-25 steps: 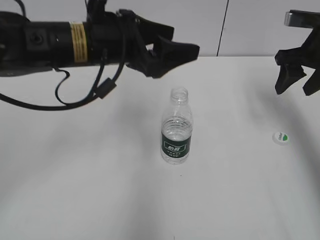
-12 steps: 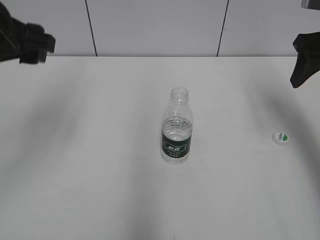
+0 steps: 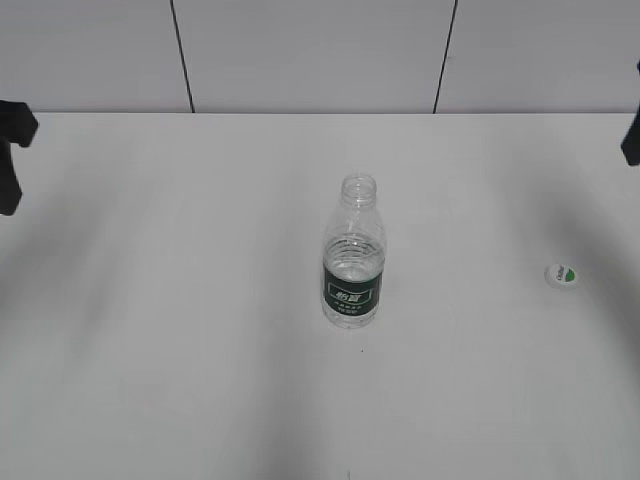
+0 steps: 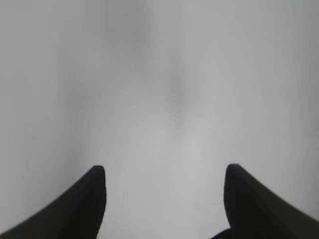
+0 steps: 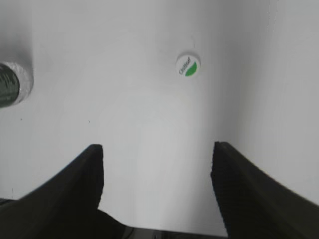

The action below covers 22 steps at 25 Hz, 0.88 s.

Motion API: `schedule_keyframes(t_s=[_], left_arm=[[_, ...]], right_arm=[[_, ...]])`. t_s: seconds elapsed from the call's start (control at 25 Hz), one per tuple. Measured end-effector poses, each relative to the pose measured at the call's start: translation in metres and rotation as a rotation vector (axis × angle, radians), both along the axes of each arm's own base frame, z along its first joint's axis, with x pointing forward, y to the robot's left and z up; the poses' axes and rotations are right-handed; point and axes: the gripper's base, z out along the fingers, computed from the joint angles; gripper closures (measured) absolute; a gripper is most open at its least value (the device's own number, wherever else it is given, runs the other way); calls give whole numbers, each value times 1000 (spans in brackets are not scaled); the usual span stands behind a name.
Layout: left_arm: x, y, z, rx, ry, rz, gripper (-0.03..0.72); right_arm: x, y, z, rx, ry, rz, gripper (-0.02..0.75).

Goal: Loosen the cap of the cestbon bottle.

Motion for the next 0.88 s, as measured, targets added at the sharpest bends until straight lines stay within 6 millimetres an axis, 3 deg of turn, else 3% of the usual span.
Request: schedule_keyframes(t_s=[0.2, 0.32, 0.48, 0.64, 0.88], left_arm=[[-3, 27, 9, -48, 15, 42, 251], [-17, 35, 20, -53, -34, 26, 253], [-61, 41, 31, -48, -112, 5, 271], [-112, 45, 27, -70, -185, 2, 273], [-190, 55, 20, -74, -398, -18, 302]], right_arm=[[-64, -6, -1, -21, 4, -10, 217], [-104, -8, 3, -18, -34, -18, 217], [-154, -12, 16, -17, -159, -19, 217], [-207, -17, 29, -28, -340, -22, 217], [-261, -21, 17, -24, -495, -27, 217]])
